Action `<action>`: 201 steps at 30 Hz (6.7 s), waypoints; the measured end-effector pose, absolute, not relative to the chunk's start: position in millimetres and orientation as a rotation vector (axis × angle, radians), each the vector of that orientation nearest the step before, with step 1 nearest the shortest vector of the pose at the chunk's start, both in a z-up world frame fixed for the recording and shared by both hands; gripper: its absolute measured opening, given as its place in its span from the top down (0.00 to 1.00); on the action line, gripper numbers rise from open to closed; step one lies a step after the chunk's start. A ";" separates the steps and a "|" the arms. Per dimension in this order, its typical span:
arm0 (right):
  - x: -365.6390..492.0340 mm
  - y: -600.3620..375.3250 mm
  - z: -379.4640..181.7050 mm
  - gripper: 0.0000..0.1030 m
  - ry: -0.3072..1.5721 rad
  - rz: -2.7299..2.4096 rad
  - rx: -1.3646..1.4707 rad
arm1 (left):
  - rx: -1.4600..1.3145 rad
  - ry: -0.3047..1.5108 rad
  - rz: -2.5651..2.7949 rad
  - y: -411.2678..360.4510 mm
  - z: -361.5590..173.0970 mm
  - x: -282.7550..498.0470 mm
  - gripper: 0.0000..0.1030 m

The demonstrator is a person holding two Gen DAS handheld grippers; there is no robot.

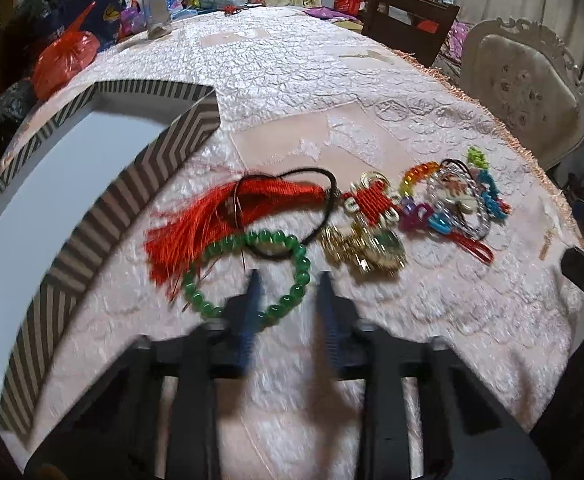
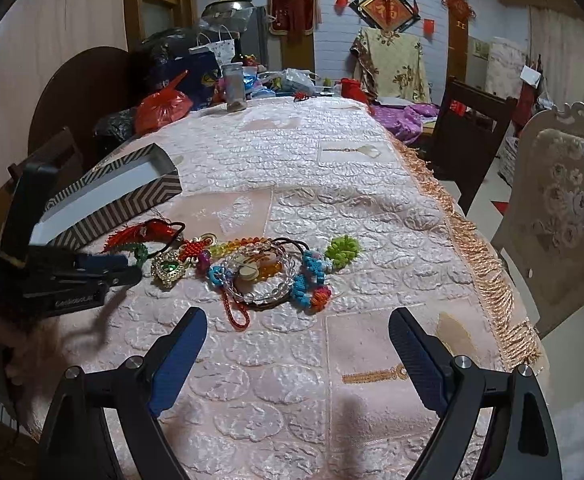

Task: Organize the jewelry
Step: 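Close the left gripper on the green bead bracelet and lift it, then grasp the blue-green beaded string with the right gripper while the left holds the bracelet, then carry the bracelet and beaded string into the striped tray with both grippers, then open both grippers to release the items inside the tray, then withdraw both grippers from the tray back toward the jewelry pile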

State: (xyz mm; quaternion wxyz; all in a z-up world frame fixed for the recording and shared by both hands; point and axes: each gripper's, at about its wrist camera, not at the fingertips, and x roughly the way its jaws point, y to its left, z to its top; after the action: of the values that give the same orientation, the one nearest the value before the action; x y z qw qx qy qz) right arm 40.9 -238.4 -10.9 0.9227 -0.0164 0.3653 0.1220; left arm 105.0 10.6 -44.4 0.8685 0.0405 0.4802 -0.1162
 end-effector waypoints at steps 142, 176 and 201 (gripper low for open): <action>176.0 60.3 -9.6 0.89 0.918 0.732 0.011 | -0.276 0.894 0.194 213.1 -33.6 95.5 0.94; 167.4 45.0 1.7 0.65 0.879 0.704 -0.016 | -0.247 0.894 0.232 207.4 -29.3 90.3 0.42; 104.2 -182.0 -11.2 0.65 0.794 0.431 -0.039 | -0.116 0.845 0.053 76.6 -21.5 62.4 0.38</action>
State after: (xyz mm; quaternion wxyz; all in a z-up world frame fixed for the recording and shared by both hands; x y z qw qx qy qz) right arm 104.2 -182.0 -11.2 0.8995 -0.0188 0.3836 0.2082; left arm 62.4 76.6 -21.5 0.9102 -0.0563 0.4095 0.0257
